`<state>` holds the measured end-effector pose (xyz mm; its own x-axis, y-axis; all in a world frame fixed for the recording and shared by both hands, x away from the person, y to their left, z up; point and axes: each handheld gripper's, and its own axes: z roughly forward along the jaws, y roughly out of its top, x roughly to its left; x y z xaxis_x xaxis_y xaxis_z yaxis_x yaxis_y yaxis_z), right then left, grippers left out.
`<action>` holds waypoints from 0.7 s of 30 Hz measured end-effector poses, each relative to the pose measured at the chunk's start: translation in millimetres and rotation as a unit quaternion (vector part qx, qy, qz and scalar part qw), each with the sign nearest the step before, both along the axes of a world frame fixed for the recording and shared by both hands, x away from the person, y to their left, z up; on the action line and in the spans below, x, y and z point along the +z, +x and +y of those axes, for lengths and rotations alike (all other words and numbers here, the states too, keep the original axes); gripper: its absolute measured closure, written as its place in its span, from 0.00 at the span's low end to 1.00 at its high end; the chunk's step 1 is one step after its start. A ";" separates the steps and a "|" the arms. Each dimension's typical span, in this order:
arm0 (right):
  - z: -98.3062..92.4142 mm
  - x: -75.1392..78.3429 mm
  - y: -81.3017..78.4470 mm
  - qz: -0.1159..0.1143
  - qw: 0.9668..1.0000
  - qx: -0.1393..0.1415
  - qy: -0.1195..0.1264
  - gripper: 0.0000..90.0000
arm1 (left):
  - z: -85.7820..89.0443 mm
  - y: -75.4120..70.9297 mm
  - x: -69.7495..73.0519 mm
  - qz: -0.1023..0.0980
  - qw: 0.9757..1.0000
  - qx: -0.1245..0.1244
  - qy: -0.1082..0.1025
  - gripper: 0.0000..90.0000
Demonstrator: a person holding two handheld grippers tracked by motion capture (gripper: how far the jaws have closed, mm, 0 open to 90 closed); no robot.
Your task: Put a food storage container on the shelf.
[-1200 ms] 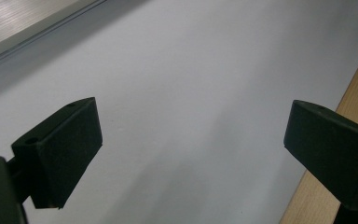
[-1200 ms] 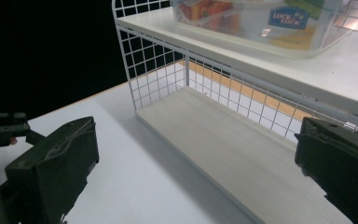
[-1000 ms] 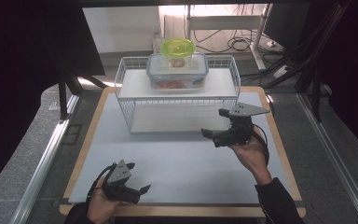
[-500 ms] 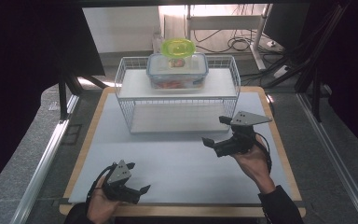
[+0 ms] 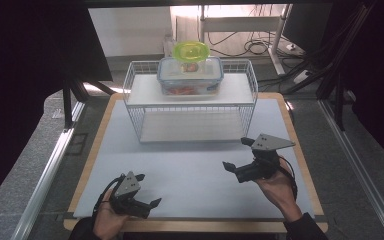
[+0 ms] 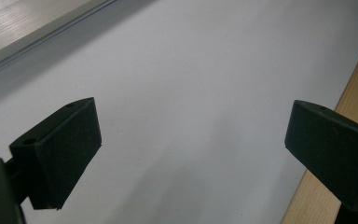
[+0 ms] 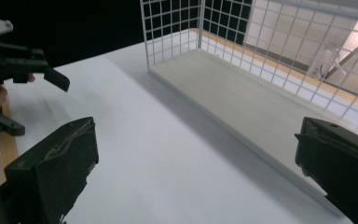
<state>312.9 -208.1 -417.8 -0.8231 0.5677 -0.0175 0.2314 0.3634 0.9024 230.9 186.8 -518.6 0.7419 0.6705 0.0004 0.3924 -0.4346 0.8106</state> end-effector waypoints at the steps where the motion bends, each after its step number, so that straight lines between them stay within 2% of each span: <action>1: -1.6 -1.4 -2.0 0.001 1.000 -0.003 -0.001 0.00 | -0.1 -0.1 0.0 0.000 1.000 0.000 -0.001 0.04; 7: -10.8 -8.8 -11.9 0.000 1.000 -0.010 -0.007 0.00 | 0.4 -0.1 0.2 -0.002 1.000 0.003 -0.005 0.03; 14: -25.1 -23.7 -22.2 0.002 1.000 -0.020 -0.006 0.00 | -0.2 -0.1 0.0 -0.002 1.000 0.002 -0.001 0.03; 21: -36.9 -36.2 -30.0 -0.001 0.999 -0.034 -0.018 0.00 | -0.6 0.2 -0.5 -0.002 1.000 0.002 0.002 0.03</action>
<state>283.0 -245.0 -454.0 -0.7821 0.6219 -0.0397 0.2557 0.3783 0.8897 231.1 186.2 -519.1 0.7393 0.6734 0.0063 0.3910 -0.4369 0.8101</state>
